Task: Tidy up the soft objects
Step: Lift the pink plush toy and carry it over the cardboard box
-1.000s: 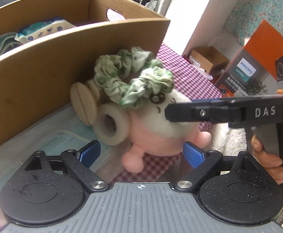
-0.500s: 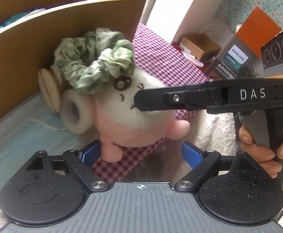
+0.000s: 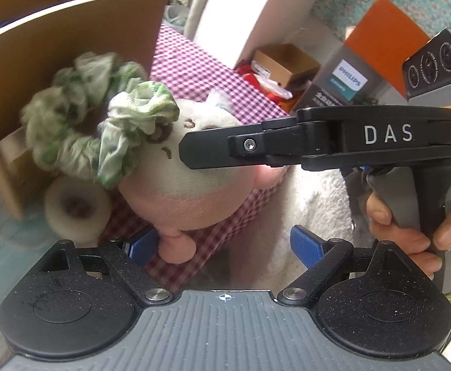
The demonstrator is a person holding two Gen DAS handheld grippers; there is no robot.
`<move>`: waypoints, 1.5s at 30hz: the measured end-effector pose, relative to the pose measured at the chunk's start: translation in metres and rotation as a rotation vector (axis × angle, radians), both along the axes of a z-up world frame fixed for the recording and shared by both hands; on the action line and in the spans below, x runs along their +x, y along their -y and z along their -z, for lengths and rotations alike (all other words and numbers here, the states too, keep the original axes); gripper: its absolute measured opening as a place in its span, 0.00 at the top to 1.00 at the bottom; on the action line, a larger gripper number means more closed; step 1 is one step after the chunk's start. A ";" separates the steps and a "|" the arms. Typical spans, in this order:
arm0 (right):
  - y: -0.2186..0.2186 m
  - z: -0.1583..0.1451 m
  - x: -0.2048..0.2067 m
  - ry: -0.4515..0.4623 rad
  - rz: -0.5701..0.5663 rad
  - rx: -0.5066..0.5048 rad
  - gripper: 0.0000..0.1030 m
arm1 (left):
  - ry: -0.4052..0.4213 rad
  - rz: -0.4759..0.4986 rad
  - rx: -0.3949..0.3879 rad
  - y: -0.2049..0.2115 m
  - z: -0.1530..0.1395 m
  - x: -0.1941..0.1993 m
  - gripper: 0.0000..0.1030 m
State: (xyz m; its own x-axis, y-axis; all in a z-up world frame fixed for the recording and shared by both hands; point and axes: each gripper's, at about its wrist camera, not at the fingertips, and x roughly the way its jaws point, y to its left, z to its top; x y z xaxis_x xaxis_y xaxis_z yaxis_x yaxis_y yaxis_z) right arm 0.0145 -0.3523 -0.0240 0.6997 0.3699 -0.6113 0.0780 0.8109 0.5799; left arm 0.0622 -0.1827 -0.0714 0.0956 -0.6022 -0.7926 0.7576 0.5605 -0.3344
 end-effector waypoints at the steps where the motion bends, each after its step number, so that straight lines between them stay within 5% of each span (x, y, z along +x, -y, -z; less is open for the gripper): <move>1: 0.003 0.001 0.001 -0.002 0.006 0.005 0.28 | 0.001 0.008 -0.002 0.004 0.001 0.001 0.12; 15: 0.030 0.014 0.007 -0.056 0.065 0.107 0.19 | 0.023 0.008 -0.011 0.004 -0.006 0.009 0.08; 23: 0.028 0.020 0.015 -0.068 0.045 0.180 0.27 | 0.030 -0.013 -0.023 0.012 -0.004 0.020 0.07; 29: 0.038 0.008 0.003 -0.063 0.088 0.130 0.28 | -0.043 0.005 -0.077 0.015 -0.004 0.023 0.07; 45: 0.036 -0.028 -0.020 0.034 0.150 0.001 0.29 | 0.022 0.084 -0.129 0.030 -0.022 0.010 0.07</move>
